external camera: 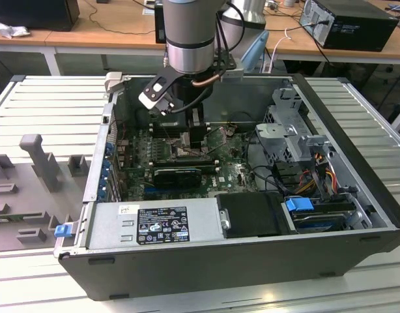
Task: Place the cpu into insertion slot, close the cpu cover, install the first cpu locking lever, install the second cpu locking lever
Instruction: 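Place the cpu into insertion slot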
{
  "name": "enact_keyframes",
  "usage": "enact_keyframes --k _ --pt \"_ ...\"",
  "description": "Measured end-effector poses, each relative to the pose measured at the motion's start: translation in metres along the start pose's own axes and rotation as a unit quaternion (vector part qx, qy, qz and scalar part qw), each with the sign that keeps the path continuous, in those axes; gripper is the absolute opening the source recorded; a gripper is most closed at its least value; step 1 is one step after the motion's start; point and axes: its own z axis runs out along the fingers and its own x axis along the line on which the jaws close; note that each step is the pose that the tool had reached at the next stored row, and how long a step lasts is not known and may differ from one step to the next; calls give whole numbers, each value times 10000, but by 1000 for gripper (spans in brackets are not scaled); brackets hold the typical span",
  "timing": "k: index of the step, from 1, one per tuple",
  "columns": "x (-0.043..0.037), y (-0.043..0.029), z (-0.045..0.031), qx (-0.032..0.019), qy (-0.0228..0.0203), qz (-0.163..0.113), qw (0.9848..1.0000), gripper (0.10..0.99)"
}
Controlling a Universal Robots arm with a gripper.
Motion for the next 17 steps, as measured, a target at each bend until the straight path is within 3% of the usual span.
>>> enact_keyframes --k 17 --pt "53 -19 115 0 1 1 10000 529"
